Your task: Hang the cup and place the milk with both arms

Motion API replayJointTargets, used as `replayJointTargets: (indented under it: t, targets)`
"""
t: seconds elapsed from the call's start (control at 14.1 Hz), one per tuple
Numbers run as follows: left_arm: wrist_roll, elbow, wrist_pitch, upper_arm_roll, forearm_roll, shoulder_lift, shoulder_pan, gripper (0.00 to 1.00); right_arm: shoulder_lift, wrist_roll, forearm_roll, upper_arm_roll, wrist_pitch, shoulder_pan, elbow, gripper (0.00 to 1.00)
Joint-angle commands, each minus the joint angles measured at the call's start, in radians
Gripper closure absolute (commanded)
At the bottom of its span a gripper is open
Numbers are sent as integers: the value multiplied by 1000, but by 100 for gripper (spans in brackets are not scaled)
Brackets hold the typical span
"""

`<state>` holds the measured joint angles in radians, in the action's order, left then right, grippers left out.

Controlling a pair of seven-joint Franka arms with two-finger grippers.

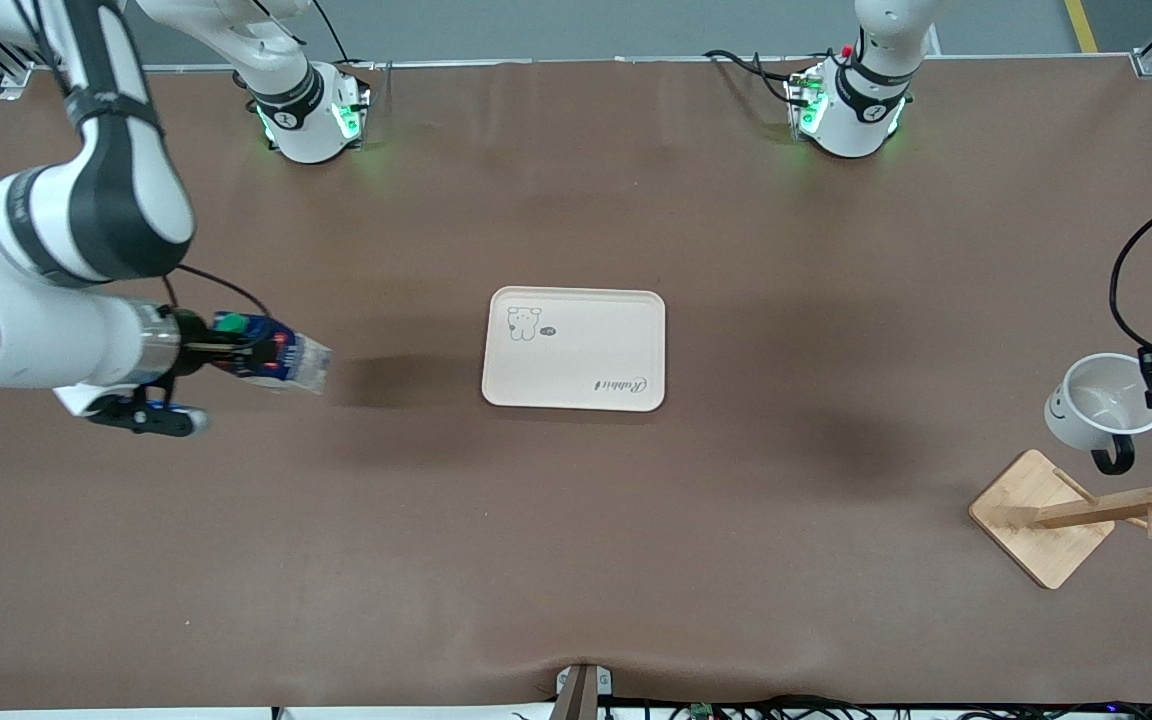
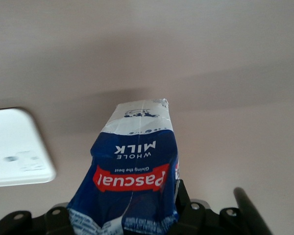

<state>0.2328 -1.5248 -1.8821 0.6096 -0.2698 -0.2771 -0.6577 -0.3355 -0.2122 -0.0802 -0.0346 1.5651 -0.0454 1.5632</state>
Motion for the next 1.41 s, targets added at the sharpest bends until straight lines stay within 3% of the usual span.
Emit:
replayJointTargets:
  t: [0.0,0.07,0.21,0.57,0.78,0.99,1.34]
  targets:
    - [59,18,9,10,37,-2,-40,100,35,184,45,-25,97,147,136,100]
    - [60,18,11,10,46,-1,-43,100,27,274,45,-27,148,212,184,100]
    - [89,18,9,10,50,1,-57,100,27,347,45,-27,245,239,271,100]
    - [146,20,6,10,90,-5,-100,100,29,355,45,-30,268,239,342,100]
    - [171,25,3,10,93,-14,-103,100,27,356,45,-30,264,248,354,0]
    - [184,38,0,9,107,-33,-115,100,26,355,43,-34,173,236,313,0]
    - [191,98,0,9,101,-85,-115,100,-8,353,36,-33,55,211,-50,0]
